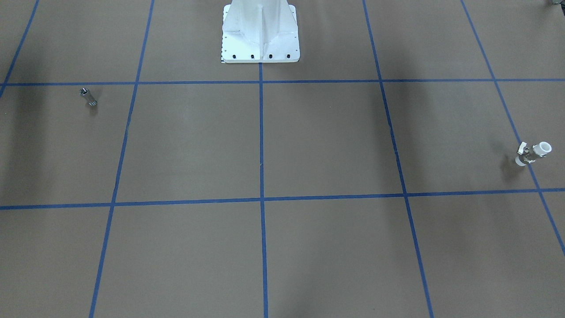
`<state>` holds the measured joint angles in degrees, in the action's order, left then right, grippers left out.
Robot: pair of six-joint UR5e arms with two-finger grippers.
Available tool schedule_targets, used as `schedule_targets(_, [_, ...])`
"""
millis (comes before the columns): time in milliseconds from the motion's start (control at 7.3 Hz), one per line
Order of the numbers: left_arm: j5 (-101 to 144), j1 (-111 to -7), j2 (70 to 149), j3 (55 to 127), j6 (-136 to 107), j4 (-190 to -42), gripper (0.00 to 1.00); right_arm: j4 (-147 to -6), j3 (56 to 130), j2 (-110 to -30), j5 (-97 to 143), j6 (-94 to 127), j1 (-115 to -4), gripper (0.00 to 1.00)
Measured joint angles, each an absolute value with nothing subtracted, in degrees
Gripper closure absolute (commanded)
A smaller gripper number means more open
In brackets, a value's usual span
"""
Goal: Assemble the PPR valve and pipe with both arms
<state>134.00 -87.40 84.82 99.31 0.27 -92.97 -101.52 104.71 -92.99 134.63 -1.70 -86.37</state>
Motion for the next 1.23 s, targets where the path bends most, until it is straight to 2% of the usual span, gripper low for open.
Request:
schedule_targets(685, [133.85, -77.11, 87.78, 86.67, -16.92, -114.32, 0.01, -101.51, 104.57, -92.99, 134.65, -1.82, -86.25, 0.01])
schedule_targets(1232, [133.77, -76.37, 89.55, 82.93, -17.89, -115.77, 0.02, -101.51, 104.58, -92.91, 135.01, -1.71, -85.85, 0.01])
